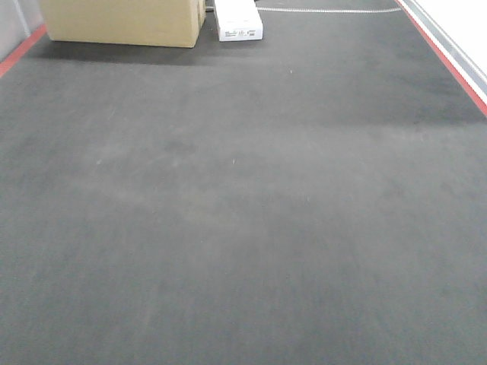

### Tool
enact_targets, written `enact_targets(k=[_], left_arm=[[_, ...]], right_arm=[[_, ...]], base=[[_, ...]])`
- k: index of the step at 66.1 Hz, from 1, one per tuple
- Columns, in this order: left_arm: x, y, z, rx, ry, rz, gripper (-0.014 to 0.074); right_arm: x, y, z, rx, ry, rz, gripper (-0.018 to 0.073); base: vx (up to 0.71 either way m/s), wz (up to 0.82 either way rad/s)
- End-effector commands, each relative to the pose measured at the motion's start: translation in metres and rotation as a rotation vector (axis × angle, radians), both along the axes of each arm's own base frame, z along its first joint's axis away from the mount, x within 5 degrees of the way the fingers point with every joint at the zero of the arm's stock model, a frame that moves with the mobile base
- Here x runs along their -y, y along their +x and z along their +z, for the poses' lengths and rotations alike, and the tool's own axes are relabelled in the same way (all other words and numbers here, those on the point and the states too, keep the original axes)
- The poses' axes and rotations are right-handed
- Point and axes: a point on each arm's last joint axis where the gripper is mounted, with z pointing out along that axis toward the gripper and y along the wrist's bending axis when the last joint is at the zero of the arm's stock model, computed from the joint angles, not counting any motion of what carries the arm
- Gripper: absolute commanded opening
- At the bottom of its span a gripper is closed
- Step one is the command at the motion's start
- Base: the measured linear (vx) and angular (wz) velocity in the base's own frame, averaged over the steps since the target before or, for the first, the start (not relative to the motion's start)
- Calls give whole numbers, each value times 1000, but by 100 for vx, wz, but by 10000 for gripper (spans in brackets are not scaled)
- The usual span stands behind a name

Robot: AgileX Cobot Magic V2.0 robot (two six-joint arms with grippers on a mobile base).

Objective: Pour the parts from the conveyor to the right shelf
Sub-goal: 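Drive the base away from the conveyor holding the part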

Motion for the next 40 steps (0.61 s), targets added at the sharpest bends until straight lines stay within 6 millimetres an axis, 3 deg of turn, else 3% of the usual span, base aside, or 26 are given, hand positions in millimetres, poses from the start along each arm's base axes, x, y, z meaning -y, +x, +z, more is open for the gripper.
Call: enact_targets(k=[1,40], left_arm=[[0,-2,14,110,-18,-1,-6],[0,-2,14,108,-17,-1,-6]], right_arm=[[1,-2,16,100,4,-8,-4],[1,-2,16,99,4,-8,-4]], base=[[-29,3],[-43,1]])
